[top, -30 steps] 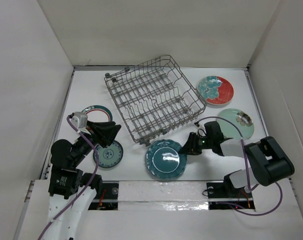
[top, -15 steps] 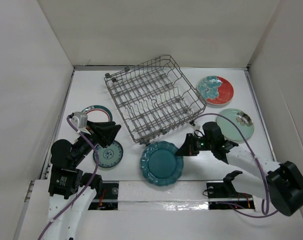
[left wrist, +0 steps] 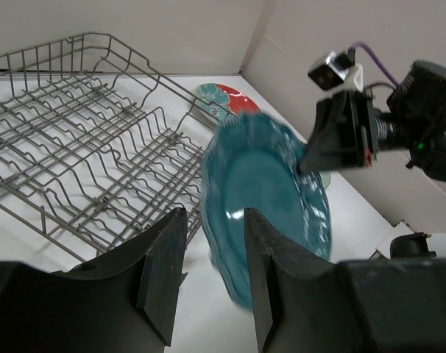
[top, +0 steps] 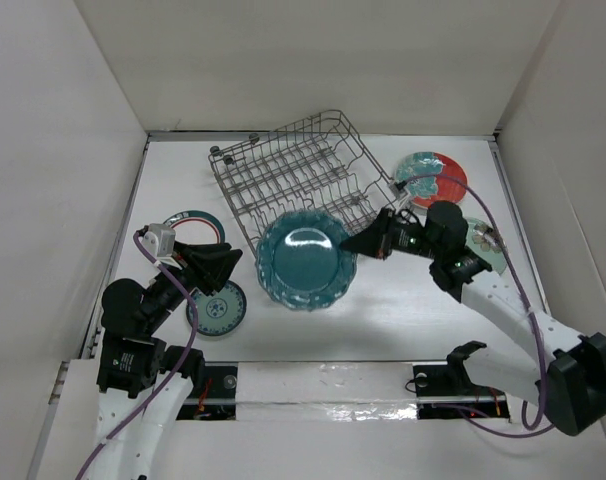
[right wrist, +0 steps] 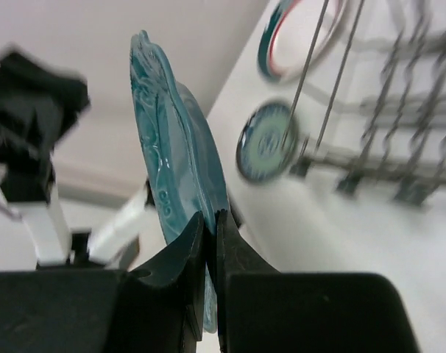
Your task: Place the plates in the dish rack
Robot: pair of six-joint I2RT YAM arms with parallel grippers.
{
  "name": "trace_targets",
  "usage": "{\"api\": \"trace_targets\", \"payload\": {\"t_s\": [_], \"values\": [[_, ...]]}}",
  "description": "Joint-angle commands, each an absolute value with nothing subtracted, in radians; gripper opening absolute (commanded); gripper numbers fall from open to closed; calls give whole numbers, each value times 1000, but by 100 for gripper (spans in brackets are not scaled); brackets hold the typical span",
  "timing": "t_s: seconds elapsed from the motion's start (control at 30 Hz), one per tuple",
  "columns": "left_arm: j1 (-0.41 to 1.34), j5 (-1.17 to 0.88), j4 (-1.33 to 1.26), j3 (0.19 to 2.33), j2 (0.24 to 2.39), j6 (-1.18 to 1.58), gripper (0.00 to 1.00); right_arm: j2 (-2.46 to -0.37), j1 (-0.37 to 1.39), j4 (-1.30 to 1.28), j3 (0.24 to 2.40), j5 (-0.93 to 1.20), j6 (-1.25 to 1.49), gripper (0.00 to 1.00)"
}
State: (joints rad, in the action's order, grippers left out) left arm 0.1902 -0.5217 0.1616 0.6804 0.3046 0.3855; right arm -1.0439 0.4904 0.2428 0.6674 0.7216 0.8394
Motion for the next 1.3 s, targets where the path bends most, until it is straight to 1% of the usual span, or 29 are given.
{"api": "trace_targets", "payload": {"t_s": [0.0, 0.07, 0.13, 0.17, 0.2, 0.23, 0.4, 0.6, 0.67, 1.0, 1.27], "values": [[195, -529, 121, 683, 305, 382, 34, -1115, 393, 494, 819, 579, 888, 0], [195, -529, 121, 683, 301, 383, 34, -1176, 342, 483, 895, 497, 841, 0], [195, -529, 120, 683, 299, 383, 34, -1210, 333, 457, 955, 376, 798, 0], [195, -529, 118, 681, 301, 385, 34, -1225, 322, 445, 1024, 336, 761, 0], [195, -529, 118, 680, 301, 385, 34, -1247, 322, 396, 1061, 198, 661, 0], [195, -529, 118, 680, 302, 384, 34, -1262, 331, 361, 1101, 133, 622, 0], [195, -529, 115, 681, 305, 385, 34, -1390, 331, 281, 1319, -98, 380, 0], [195, -529, 115, 680, 310, 382, 34, -1609, 321, 230, 1498, -204, 172, 0], [195, -529, 115, 680, 311, 383, 34, -1644, 321, 215, 1521, -224, 138, 0], [195, -529, 118, 681, 324, 382, 34, -1770, 342, 210, 1601, -330, 28, 0], [195, -529, 117, 681, 321, 382, 34, -1802, 374, 230, 1539, -360, 28, 0]]}}
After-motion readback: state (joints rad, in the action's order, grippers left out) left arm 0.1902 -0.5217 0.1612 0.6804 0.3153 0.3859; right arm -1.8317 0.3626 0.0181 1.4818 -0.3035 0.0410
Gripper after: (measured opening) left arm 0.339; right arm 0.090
